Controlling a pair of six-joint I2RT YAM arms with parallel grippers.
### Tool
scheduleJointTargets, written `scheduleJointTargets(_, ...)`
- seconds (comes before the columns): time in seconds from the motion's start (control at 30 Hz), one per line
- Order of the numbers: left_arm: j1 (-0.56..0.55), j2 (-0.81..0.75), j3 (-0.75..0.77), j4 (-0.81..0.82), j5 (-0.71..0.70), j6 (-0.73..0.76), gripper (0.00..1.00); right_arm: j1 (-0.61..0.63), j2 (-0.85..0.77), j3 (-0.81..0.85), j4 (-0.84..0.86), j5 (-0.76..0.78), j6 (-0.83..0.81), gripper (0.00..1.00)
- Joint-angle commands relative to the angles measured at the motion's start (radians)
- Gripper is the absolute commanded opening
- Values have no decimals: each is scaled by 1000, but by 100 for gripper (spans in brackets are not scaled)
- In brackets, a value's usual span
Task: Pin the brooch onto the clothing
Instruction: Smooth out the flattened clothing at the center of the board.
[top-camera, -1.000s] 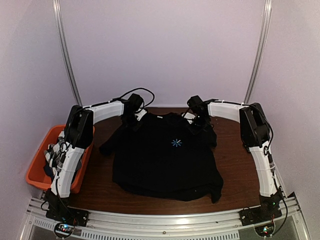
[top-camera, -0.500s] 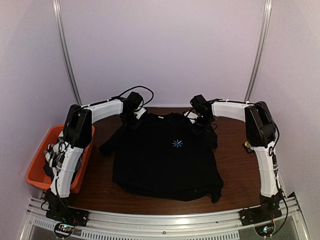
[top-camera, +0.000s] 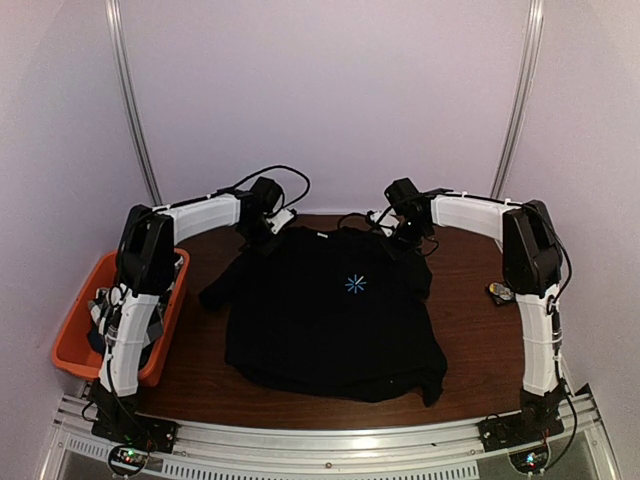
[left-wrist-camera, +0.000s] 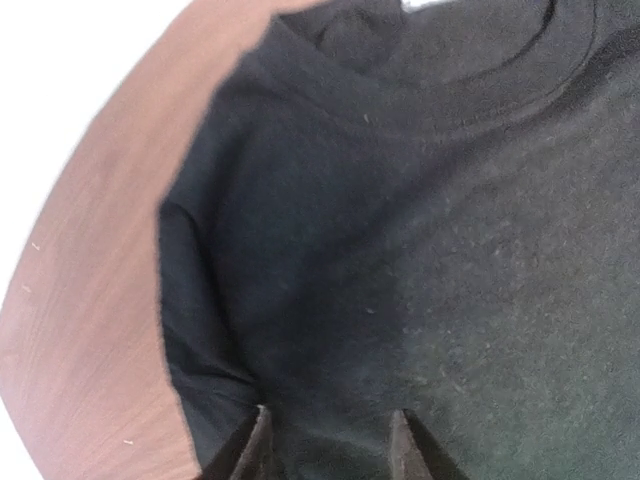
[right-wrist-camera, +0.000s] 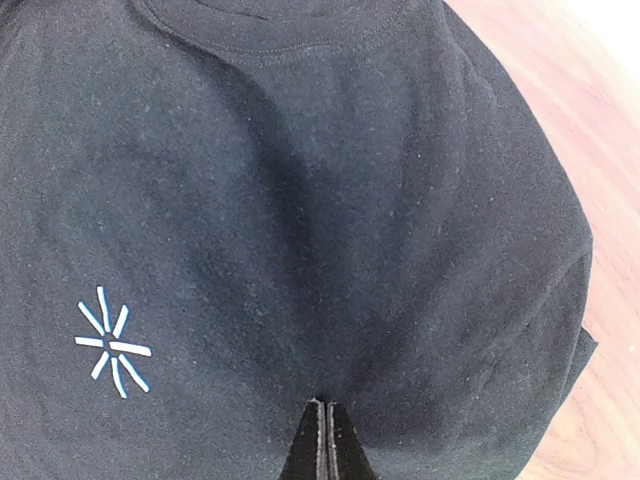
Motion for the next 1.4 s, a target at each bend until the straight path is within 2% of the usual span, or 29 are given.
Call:
scheduleJointTargets(0.0, -7, 48, -7, 34, 5, 74, 49, -8, -21, -12, -4, 2, 10, 0)
scheduleJointTargets(0.27, -11, 90, 21, 72, 16, 132, 61, -8, -25, -11, -13, -5, 11, 0)
scheduleJointTargets(0.53, -14, 110, 7, 68, 17, 133, 79, -8, -19, -10, -13, -8, 13, 0)
scheduleJointTargets(0.63, -12, 121, 2, 56, 32, 125, 83, -7, -18, -11, -13, -7, 15, 0)
scheduleJointTargets(0.7, -2, 139, 18, 26, 89, 105, 82, -7, -21, -9, -13, -1, 15, 0)
scheduleJointTargets(0.87, 33, 166, 36, -44, 254, 20, 71, -8, -27, -9, -17, 10, 15, 0)
scheduleJointTargets(1.1, 34, 186, 30, -48, 307, -28, 47, -6, -23, -7, -9, 6, 24, 0)
scheduleJointTargets(1.37, 34, 229, 70, -83, 219, -56, 0, -6, -20, -10, -14, 0, 22, 0)
